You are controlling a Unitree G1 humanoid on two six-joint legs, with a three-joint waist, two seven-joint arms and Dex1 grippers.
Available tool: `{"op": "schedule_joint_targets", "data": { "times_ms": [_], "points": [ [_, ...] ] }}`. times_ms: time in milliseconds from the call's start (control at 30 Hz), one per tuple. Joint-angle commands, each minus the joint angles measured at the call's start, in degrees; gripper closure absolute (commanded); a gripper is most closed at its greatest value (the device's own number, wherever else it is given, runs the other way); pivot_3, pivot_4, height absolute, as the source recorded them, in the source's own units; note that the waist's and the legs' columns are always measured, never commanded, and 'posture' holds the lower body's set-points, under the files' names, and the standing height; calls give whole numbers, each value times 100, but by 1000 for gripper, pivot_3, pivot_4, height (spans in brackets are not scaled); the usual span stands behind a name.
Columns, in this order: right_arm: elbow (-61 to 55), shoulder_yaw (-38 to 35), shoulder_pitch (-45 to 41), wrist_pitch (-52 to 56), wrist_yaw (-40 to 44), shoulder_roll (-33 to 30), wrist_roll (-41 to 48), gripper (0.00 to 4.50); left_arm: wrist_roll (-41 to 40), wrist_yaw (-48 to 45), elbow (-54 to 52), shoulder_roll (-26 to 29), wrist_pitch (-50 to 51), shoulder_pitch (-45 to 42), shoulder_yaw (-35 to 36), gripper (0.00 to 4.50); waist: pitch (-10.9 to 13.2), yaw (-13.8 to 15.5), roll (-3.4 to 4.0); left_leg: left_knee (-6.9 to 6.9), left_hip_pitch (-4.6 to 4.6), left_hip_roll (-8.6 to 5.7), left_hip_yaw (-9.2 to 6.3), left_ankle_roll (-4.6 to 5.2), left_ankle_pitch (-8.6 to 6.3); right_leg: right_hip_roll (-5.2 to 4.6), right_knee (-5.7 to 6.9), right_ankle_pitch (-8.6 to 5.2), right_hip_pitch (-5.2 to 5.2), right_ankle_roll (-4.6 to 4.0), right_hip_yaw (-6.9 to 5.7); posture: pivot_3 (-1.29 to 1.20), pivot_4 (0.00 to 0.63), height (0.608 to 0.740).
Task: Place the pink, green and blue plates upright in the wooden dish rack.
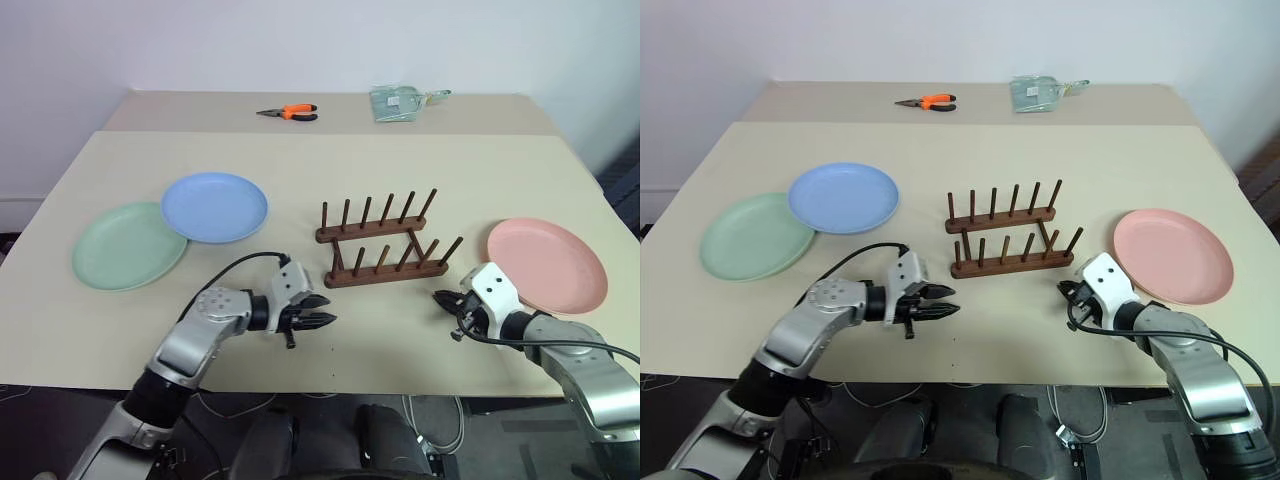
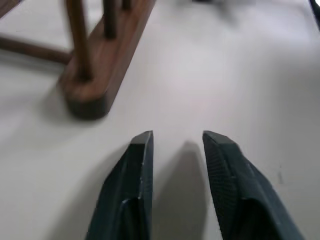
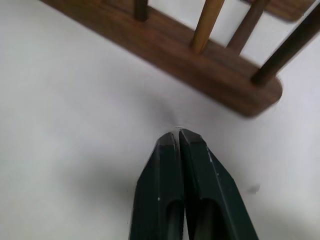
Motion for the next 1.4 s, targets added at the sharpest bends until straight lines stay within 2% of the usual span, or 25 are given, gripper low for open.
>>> {"op": "schedule_joint_targets", "data": {
  "times_ms": [33, 133, 300, 533, 633, 800, 933, 1100, 1400],
  "points": [
    [396, 316, -451, -206, -342, 153, -500, 4448, 831, 1051, 475, -189, -137, -159, -119, 3024, -2, -11, -1, 1, 1, -1, 1, 0, 1, 0, 1, 3, 0, 3, 0, 0, 150, 740],
    [836, 475, -900, -221, -624, 314, -798, 4448, 1037, 1574, 757, -392, -183, -214, -25, 3024, -6, -20, -2, 0, 7, 0, 2, -1, 2, 2, 5, 10, -1, 6, 0, 0, 150, 740],
    [1608, 560, -1567, -395, -925, 628, -1039, 4448, 1083, 1947, 1239, -561, -364, -362, 97, 3024, -10, -18, -3, 1, 10, 1, 2, -4, 5, 5, 6, 19, -2, 5, 0, 0, 150, 740],
    [1713, 422, -1722, -472, -835, 726, -976, 4448, 1048, 2228, 1863, -691, -694, -706, 274, 3024, -13, -28, 1, 1, 10, 0, 2, -4, 11, 8, 7, 30, -3, 11, 0, 0, 150, 740],
    [1292, -12, -1443, -362, -698, 492, -790, 3595, 1032, 2088, 1712, -618, -766, -630, 197, 3024, -14, -23, 3, -1, 8, 1, 1, -4, 11, 9, 6, 33, -5, 9, 0, 0, 150, 740],
    [422, -881, -852, 224, -699, -188, -851, 1319, 315, 1620, 744, -653, -647, -251, 497, 3024, -12, -28, 11, -8, -1, 0, 9, -4, 11, 5, 1, 39, -15, 1, 4, 0, 150, 740],
    [254, -1017, -394, 466, -607, -567, -946, 1319, -325, 1034, -10, -623, -246, -96, 624, 3024, -4, -15, -3, -10, -9, 2, 8, -4, 10, 5, 0, 34, -19, 6, 1, 0, 150, 740],
    [967, -880, -596, 748, -837, -409, -1050, 1319, -475, 704, -376, -482, -53, -168, 514, 3024, -2, -26, -2, -2, 0, 3, 18, -4, 10, 1, 0, 19, -8, -3, 2, 0, 150, 740],
    [1037, -940, -896, 239, -1111, -477, -1266, 1319, -386, 726, -479, -336, -46, -113, 482, 3024, -3, -17, 0, -7, -9, 1, 18, -3, 11, 0, -3, 33, -18, 0, 2, 0, 150, 740]
  ]
}}
